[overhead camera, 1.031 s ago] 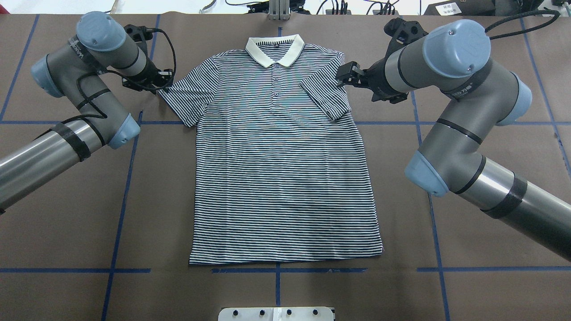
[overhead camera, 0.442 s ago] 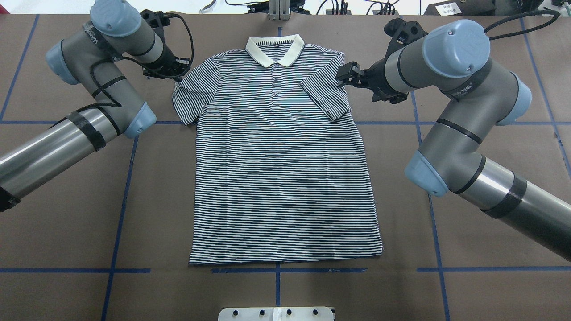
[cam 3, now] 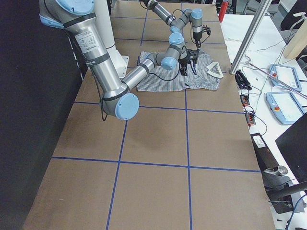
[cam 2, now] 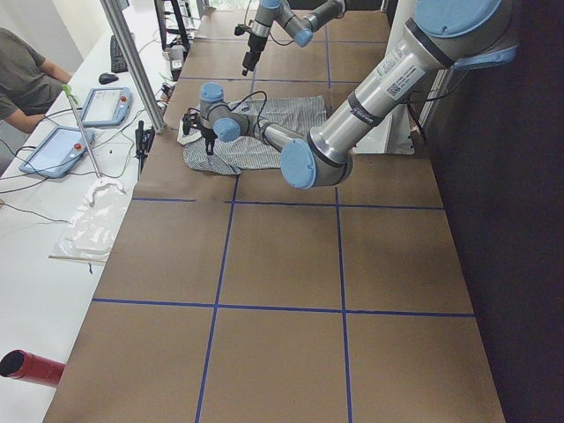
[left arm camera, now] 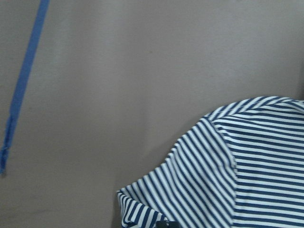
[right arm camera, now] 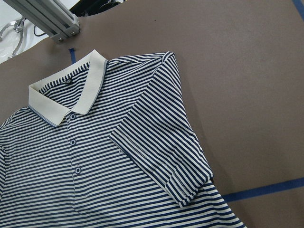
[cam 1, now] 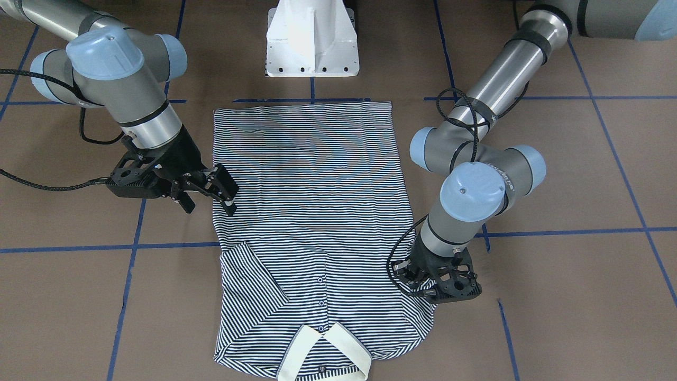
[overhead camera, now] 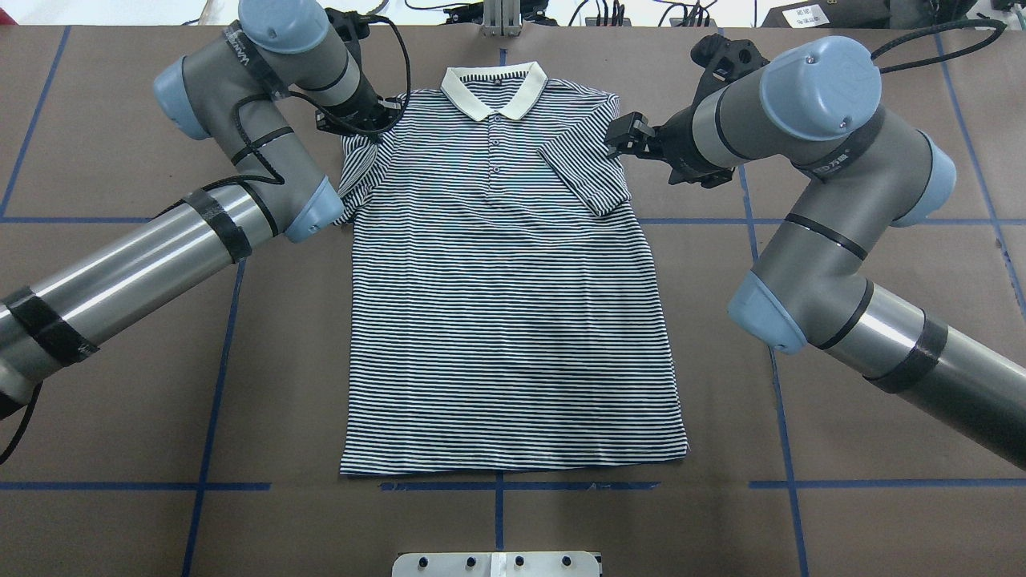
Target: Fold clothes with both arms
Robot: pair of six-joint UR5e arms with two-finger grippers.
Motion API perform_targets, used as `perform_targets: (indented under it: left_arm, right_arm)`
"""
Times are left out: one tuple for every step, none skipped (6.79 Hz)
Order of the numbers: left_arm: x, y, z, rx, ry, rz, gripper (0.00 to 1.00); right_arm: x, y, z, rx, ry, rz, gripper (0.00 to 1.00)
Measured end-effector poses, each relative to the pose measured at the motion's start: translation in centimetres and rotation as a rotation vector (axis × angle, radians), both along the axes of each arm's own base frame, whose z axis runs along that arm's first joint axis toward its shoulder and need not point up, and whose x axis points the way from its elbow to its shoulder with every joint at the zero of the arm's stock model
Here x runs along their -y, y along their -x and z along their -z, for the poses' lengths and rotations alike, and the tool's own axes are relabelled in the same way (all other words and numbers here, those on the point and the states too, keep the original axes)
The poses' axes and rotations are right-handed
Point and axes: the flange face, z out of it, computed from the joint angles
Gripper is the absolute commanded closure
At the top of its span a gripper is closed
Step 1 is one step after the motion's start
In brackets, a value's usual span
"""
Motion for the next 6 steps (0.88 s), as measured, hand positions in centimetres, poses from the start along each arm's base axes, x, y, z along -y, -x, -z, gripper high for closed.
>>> perform_targets:
  left_arm:
    - [0.4,-1.1,0.2,0.013,-0.013,0.016,1.0]
    - [0.9,-1.7,0.5,0.014,-0.027,0.029,1.0]
    - [1.3,-2.1,0.8,0.005,-0.034,0.043,1.0]
    - [1.5,-2.3,1.2,-0.005,-0.035,0.053,1.0]
    - [1.4,-2.6,1.6,-0.012,-0.037,0.053,0.72]
    - [1.1,-3.1,1.7,-0.017,-0.042,0.049,0.55]
  right_arm:
    - [0.0,0.0,-0.1,-0.001,0.001,-0.001,0.0]
    - [0.0,-0.1,-0.1,-0.002,0.002,-0.001,0.0]
    - [0.1,-0.1,-0.2,-0.002,0.003,-0.002,0.0]
    - [0.1,-0.1,-0.2,-0.002,0.004,-0.002,0.0]
    - [0.1,-0.1,-0.3,-0.002,0.004,-0.002,0.0]
    - [0.0,-0.1,-0.3,0.0,0.007,-0.004,0.0]
